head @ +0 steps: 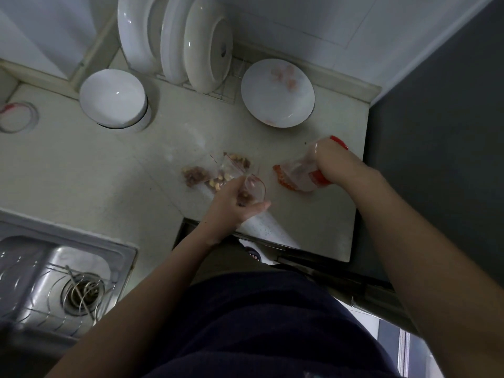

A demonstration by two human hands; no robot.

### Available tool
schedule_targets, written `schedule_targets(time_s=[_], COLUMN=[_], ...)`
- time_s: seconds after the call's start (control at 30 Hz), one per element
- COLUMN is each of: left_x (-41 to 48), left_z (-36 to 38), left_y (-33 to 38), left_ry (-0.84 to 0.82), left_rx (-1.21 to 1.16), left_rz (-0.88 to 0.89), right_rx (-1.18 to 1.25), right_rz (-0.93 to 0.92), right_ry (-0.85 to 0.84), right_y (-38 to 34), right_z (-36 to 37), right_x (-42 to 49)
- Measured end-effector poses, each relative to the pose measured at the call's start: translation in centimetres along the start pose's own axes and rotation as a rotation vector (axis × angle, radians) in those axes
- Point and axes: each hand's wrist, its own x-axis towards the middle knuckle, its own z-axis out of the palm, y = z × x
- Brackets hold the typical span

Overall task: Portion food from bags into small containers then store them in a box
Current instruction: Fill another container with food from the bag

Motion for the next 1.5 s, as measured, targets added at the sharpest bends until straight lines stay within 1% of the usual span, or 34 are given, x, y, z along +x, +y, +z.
schedule_targets(time_s=[0.03, 0.13, 0.17, 0.2, 0.3, 0.33, 0.4, 0.53, 0.6, 0.67, 0.73, 0.77, 0.83, 0.87, 0.9, 0.97, 1.07, 1.13, 1.27, 1.37, 1.5], left_x=[0.0, 0.1, 0.2, 0.3, 0.8, 0.8, 1.1, 1.4, 1.6, 1.8, 2.0, 2.0, 2.2, 2.4, 2.4, 2.6, 2.7, 2.9, 3.2, 3.6, 4.1], left_z=[0.0, 0.0, 0.1, 0.2, 0.7, 0.8, 1.1, 1.3, 1.1, 0.8, 0.6, 0.4, 0.3, 0.3, 0.2, 0.1, -0.3, -0.7, -0.8, -0.8, -0.7], left_y=[-0.1, -0.6, -0.8, -1.0, -1.4, -1.5, -1.7, -1.7, -1.7, -1.5, -1.1, -0.9, -0.6, -0.6, -0.4, -0.2, 0.2, 0.3, 0.5, 0.7, 0.4], left_ry=[-0.009, -0.059, -0.081, -0.109, -0.219, -0.233, -0.220, -0.163, -0.157, -0.160, -0.170, -0.175, -0.183, -0.180, -0.171, -0.143, -0.123, -0.128, -0.132, -0.092, -0.097], left_rx=[0.017, 0.025, 0.021, 0.020, 0.010, -0.014, -0.033, -0.032, -0.050, -0.077, -0.106, -0.104, -0.079, -0.074, -0.075, -0.089, -0.138, -0.186, -0.254, -0.270, -0.270], left_rz=[-0.009, -0.079, -0.108, -0.135, -0.203, -0.226, -0.245, -0.209, -0.184, -0.153, -0.122, -0.105, -0.090, -0.091, -0.093, -0.097, -0.109, -0.100, -0.091, -0.148, -0.192], right_rx=[0.101, 0.674, 0.817, 0.900, 0.929, 0.964, 1.027, 1.180, 1.291, 1.404, 1.400, 1.399, 1.476, 1.501, 1.502, 1.398, 1.069, 0.978, 1.023, 1.061, 1.050], right_rz=[0.024, 0.293, 0.332, 0.302, 0.100, 0.078, 0.080, 0.094, 0.093, 0.106, 0.153, 0.200, 0.293, 0.323, 0.328, 0.275, 0.097, 0.033, 0.037, 0.035, 0.051], right_ry=[0.009, -0.096, -0.141, -0.161, -0.128, -0.140, -0.143, -0.122, -0.094, -0.105, -0.138, -0.190, -0.359, -0.406, -0.417, -0.355, -0.161, -0.114, -0.202, -0.251, -0.236], right_y=[0.2, 0.6, 1.2, 1.6, 3.1, 3.6, 4.4, 5.2, 5.3, 5.2, 5.0, 4.8, 4.2, 4.0, 4.0, 3.9, 3.9, 4.2, 5.1, 5.6, 6.1], right_z=[-0.1, -1.3, -1.4, -1.3, -0.2, 0.1, 0.9, 2.4, 3.2, 4.0, 4.5, 4.6, 4.3, 4.2, 4.2, 4.5, 4.9, 4.9, 4.5, 4.3, 3.8], right_x=[0.4, 0.4, 0.1, -0.6, -2.6, -2.9, -3.1, -3.9, -4.3, -4.3, -3.9, -3.6, -3.1, -3.0, -2.9, -3.1, -4.0, -4.4, -4.4, -4.3, -4.7])
